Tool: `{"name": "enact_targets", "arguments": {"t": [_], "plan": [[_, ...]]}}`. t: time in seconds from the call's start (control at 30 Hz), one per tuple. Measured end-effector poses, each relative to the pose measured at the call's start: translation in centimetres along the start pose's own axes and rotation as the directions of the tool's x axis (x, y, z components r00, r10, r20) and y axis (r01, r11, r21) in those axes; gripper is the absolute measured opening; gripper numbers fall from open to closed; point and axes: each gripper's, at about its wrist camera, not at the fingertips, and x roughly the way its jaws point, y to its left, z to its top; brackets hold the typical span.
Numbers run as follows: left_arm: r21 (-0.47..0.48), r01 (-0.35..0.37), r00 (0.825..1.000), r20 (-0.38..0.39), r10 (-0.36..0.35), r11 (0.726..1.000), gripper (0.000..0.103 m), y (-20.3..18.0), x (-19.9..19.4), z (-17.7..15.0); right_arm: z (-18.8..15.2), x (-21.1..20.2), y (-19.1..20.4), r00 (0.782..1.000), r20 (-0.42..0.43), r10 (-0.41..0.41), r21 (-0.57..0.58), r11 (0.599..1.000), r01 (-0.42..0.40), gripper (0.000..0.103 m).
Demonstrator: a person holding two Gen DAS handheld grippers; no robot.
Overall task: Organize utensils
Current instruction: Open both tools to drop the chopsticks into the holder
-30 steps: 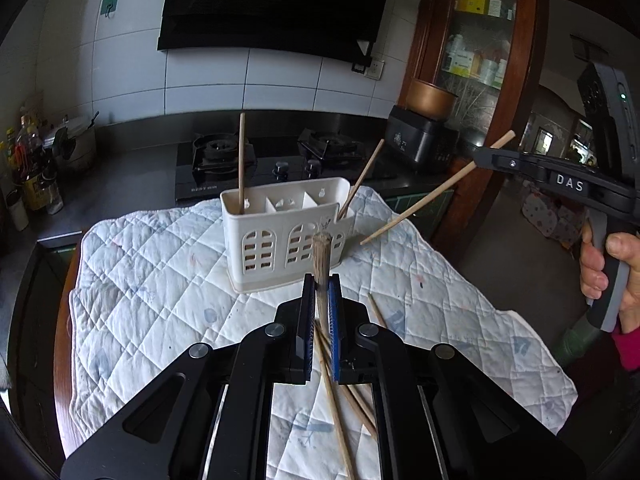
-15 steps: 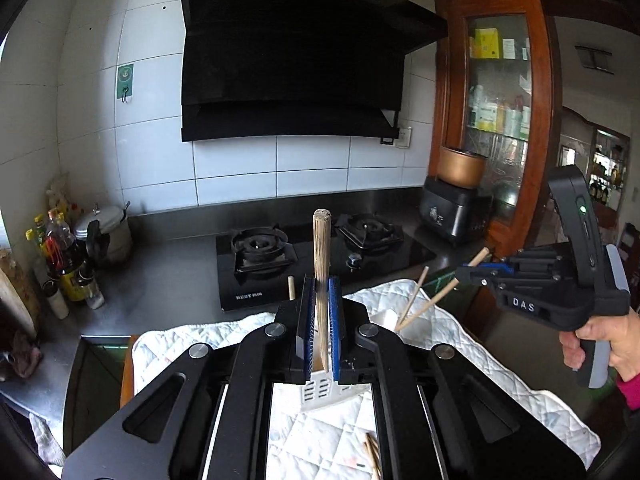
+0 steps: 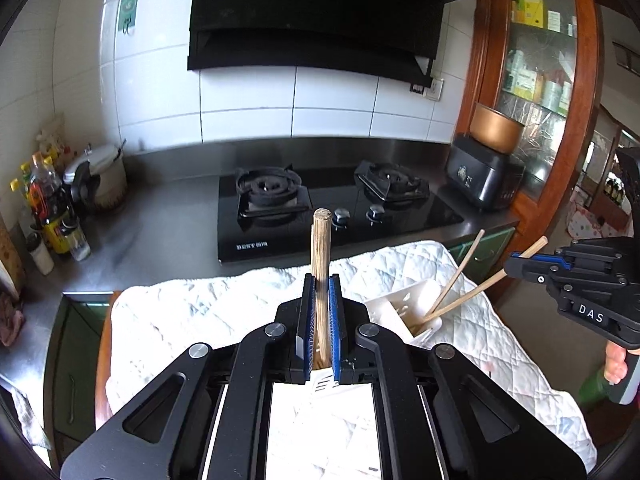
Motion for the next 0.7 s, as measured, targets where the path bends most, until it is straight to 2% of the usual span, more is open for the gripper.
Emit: {"name": "enact_targets", "arguments": {"t": [0.13, 0.27, 0.37, 0.43, 0.57, 0.7], "plan": [[-0.003, 0.001, 1.000, -0.016, -0.001, 1.000, 0.006, 0.1, 1.1, -0.4, -0.4, 1.2, -0.1, 1.000, -0.021, -0.002, 0.006, 1.000, 0.002, 0.007], [0.007, 0.003, 1.000, 0.004, -0.003, 1.000, 0.008, -0.3, 0.9, -0.4, -0.6, 1.8, -0.3, 1.000, -0.025, 0.000, 0.016, 1.000, 0.001, 0.008], [0.007, 0.008, 1.000, 0.011, -0.008, 1.000, 0.009, -0.6, 0.3, -0.3, -0.6, 1.6, -0.5, 1.000, -0.010, 0.001, 0.022, 1.000, -0.001, 0.015], [0.007, 0.005, 1.000, 0.021, -0.005, 1.000, 0.009, -0.7, -0.3, -0.3, -0.6, 0.9, -0.5, 1.000, 0.008, -0.001, 0.026, 1.000, 0.001, 0.021], [0.008, 0.014, 0.999, 0.046, -0.014, 1.000, 0.009, -0.9, -2.5, -0.9, -1.3, -1.7, -0.4, 0.998, 0.061, -0.016, 0.027, 1.000, 0.015, 0.023], [0.026, 0.020, 0.998, 0.066, -0.021, 0.999, 0.009, -1.4, -5.2, -2.6, -3.8, -4.4, 0.2, 0.994, 0.107, 0.004, 0.045, 0.999, -0.009, 0.027]]}}
